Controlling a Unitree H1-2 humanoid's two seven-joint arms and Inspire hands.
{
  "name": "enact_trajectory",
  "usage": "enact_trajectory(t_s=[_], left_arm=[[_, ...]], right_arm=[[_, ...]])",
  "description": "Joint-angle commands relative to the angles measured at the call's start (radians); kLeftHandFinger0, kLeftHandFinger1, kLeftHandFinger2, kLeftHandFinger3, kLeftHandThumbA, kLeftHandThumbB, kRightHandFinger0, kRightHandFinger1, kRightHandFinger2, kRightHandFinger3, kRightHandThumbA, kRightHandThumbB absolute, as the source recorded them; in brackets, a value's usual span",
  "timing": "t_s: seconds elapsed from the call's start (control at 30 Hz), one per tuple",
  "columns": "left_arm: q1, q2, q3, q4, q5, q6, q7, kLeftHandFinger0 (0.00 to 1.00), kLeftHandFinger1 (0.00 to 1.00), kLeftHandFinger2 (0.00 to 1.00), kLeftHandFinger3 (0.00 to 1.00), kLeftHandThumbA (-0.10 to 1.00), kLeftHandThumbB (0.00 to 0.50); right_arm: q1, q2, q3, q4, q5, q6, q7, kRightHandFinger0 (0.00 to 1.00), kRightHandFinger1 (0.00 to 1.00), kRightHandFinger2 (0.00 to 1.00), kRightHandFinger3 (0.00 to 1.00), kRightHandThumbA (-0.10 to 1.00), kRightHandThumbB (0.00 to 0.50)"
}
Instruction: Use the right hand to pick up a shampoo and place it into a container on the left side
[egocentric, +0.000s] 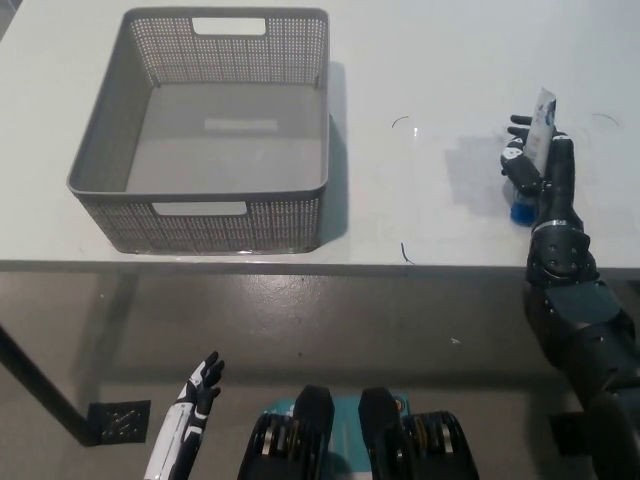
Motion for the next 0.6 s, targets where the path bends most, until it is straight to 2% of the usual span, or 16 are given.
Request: enact_trajectory(t_s=[0.0, 0.27, 0.47, 0.57], left_arm=[[-0.017, 0.01, 0.003, 0.002, -0.004, -0.038, 0.009, 1.0, 1.0, 1.0, 1.0, 1.0, 0.079], [-0.023, 0.007, 0.005, 0.011, -0.001, -0.038, 0.013, 1.0, 1.0, 1.0, 1.0, 1.0, 0.079], [-0.026, 0.009, 0.005, 0.01, -0.002, -0.038, 0.005, 1.0, 1.0, 1.0, 1.0, 1.0, 0.083], [-0.025, 0.008, 0.005, 0.008, 0.002, -0.038, 0.004, 1.0, 1.0, 1.0, 1.0, 1.0, 0.084]], right_arm=[[-0.072, -0.003, -0.019, -0.034, 0.027, -0.061, -0.029, 0.0, 0.24, 0.66, 0.66, -0.1, 0.147], [-0.059, 0.047, 0.01, -0.282, -0.01, 0.003, -0.036, 0.0, 0.26, 0.64, 0.66, -0.1, 0.138], [-0.005, 0.112, 0.072, -0.563, -0.059, 0.065, 0.002, 0.0, 0.23, 0.63, 0.72, -0.1, 0.133], [0.008, 0.147, 0.106, -0.661, -0.079, 0.131, 0.014, 0.0, 0.26, 0.64, 0.68, -0.1, 0.135]])
